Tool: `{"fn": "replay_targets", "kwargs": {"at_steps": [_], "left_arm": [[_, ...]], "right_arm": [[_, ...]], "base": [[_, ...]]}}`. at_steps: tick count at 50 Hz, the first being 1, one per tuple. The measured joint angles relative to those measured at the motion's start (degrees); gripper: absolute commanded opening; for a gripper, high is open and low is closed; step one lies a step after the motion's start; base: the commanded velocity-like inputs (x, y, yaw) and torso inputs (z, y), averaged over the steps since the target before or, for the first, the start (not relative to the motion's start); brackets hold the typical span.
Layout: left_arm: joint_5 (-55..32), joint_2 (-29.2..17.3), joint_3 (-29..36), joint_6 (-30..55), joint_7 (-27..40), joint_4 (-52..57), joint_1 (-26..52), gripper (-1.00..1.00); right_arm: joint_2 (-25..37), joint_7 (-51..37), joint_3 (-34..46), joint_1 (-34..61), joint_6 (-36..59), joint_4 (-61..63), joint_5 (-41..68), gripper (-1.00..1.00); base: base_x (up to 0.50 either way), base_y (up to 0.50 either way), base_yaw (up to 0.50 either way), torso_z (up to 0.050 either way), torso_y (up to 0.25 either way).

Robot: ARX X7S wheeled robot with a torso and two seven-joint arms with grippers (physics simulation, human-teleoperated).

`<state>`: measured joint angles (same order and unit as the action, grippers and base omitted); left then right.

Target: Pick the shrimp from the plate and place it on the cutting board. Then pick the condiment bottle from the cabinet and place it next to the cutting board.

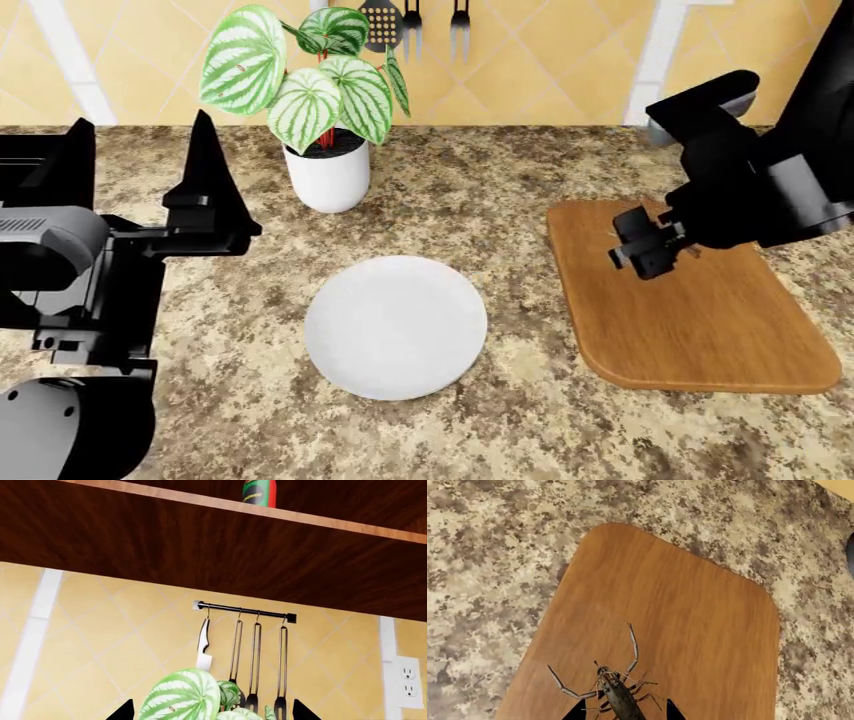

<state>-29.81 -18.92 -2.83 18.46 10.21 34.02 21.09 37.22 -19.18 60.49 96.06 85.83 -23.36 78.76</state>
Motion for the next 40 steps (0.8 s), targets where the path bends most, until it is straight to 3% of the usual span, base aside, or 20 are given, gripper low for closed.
{"fn": "replay_targets", "kwargs": {"at_steps": [16, 17, 40], "left_arm": [[-0.23, -0.33, 0.29, -0.02, 0.32, 0.17, 0.01, 1.0], [-0.25, -0.35, 0.3, -0.01, 0.35, 0.19, 0.01, 1.0], [-0.7, -0.79, 0.66, 0.09, 0.92, 0.68, 0.01, 1.0]], "right_arm": [[1.01, -5.87, -0.22, -0.41, 0.86, -3.64, 3.27, -1.0], [1.05, -6.11, -0.17, -0.47, 0.85, -3.78, 3.45, 1.0], [1.45, -6.29, 1.87, 0.44, -0.31, -4.33, 4.9, 1.0]], "base": [[0.0, 0.0, 0.0, 0.0, 0.0], [0.0, 0.0, 0.0, 0.0, 0.0], [0.0, 0.0, 0.0, 0.0, 0.0]]}}
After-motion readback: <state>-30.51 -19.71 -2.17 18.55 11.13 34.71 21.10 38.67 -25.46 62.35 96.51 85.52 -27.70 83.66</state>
